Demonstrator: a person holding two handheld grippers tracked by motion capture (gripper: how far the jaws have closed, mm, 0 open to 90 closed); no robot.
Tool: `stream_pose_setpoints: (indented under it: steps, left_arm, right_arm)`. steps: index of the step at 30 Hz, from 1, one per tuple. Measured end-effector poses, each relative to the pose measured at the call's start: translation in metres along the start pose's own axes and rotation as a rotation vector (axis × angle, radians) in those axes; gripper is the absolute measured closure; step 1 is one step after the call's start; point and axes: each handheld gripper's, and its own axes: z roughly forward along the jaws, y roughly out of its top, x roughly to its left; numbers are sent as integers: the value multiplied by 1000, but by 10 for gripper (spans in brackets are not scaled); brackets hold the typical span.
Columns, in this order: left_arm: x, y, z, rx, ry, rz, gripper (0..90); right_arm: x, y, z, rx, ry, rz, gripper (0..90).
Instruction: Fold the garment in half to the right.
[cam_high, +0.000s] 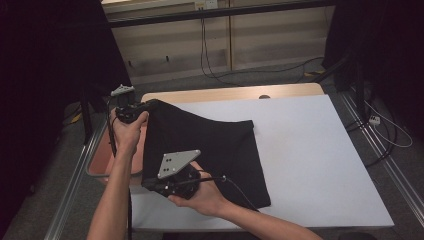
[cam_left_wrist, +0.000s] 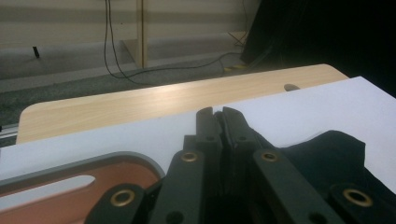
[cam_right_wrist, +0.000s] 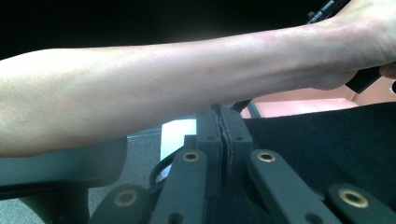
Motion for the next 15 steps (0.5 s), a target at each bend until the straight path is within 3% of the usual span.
stream_pose_setpoints:
  steps: [15]
  left_arm:
    - [8, 8, -11, -12, 35, 9, 864]
  right_arm:
    - [1, 10, 11, -4, 6, -14, 880]
